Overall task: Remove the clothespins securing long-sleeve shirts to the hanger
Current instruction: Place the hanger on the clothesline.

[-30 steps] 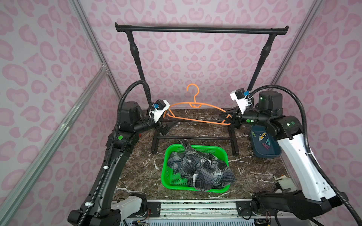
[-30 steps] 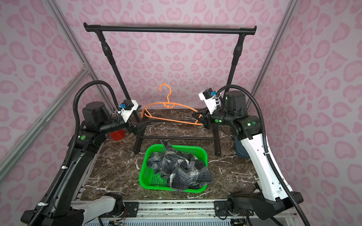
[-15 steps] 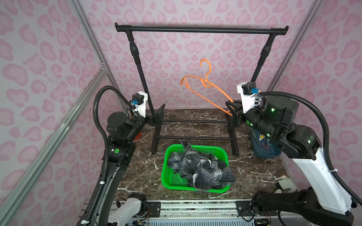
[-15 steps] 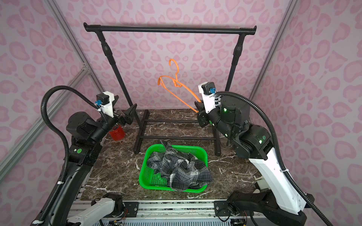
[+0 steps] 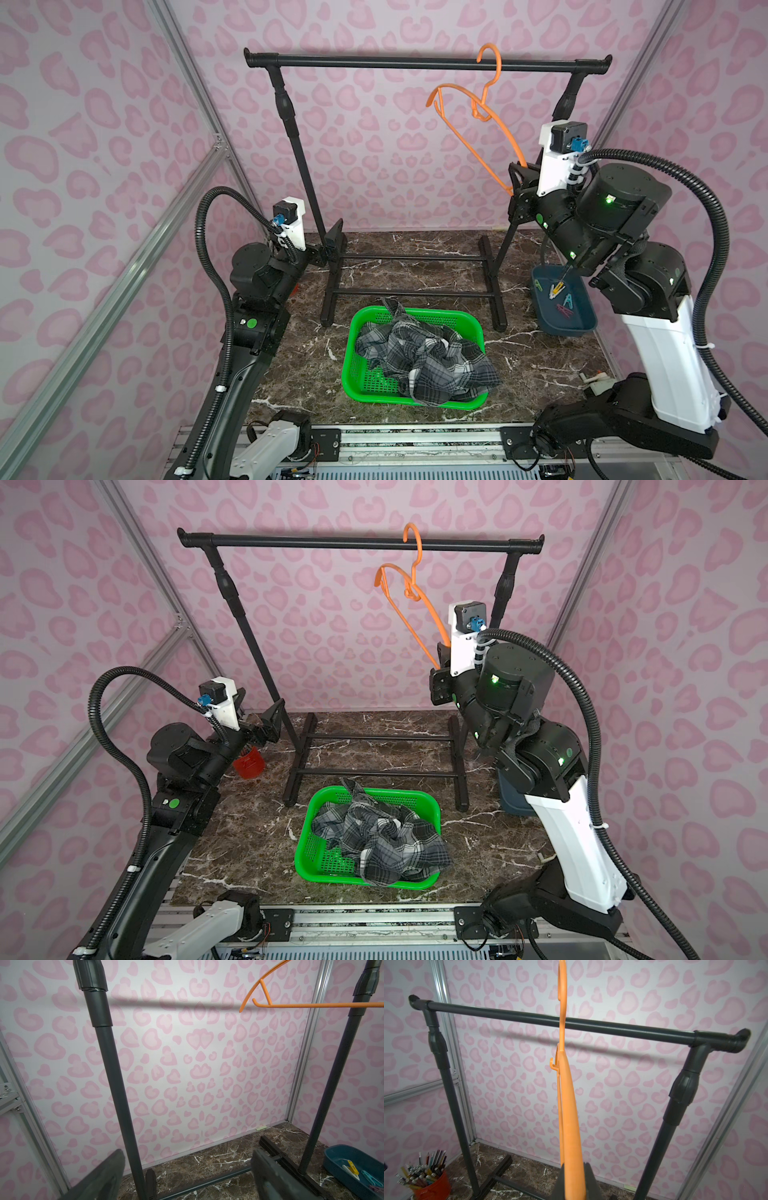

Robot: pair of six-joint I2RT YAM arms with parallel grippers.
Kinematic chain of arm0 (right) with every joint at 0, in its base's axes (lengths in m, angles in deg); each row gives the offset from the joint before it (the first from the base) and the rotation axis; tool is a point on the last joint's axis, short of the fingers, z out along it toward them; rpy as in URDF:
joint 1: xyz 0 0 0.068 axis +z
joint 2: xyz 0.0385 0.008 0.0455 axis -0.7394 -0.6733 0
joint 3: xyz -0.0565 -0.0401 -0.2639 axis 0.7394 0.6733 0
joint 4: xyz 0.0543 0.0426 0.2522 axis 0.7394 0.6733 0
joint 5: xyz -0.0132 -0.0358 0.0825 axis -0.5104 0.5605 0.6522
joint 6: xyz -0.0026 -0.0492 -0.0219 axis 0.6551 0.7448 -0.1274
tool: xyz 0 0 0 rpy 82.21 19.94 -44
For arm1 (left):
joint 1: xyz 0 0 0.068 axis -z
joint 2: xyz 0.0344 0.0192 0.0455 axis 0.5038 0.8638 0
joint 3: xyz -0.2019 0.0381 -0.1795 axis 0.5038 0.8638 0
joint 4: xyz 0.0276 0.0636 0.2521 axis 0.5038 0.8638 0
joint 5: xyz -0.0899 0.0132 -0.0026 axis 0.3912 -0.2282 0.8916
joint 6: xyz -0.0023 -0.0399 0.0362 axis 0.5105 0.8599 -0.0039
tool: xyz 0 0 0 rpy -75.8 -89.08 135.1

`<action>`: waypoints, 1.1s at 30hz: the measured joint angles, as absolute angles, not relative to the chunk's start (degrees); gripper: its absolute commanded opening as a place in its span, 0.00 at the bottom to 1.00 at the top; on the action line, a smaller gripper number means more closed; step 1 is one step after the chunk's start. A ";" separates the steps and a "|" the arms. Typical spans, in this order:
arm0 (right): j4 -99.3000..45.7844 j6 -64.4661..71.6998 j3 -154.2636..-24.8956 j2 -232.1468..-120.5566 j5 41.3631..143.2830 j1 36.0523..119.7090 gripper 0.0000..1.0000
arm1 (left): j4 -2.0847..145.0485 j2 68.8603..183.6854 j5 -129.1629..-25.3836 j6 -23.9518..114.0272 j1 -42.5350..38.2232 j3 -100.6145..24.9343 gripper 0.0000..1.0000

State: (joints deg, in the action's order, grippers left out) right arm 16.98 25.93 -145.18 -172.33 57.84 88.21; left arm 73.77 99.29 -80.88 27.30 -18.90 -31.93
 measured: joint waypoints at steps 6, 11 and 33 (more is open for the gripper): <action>18.88 24.44 -148.42 -175.84 59.61 82.33 0.00 | 73.71 99.09 -80.90 27.33 -18.90 -31.61 0.97; 18.29 24.12 -148.29 -177.37 61.98 79.60 0.00 | 73.73 98.59 -80.92 27.33 -18.90 -31.61 0.97; 14.64 24.62 -140.59 -175.69 64.93 77.52 0.65 | 73.75 98.81 -81.64 27.33 -18.90 -31.21 0.97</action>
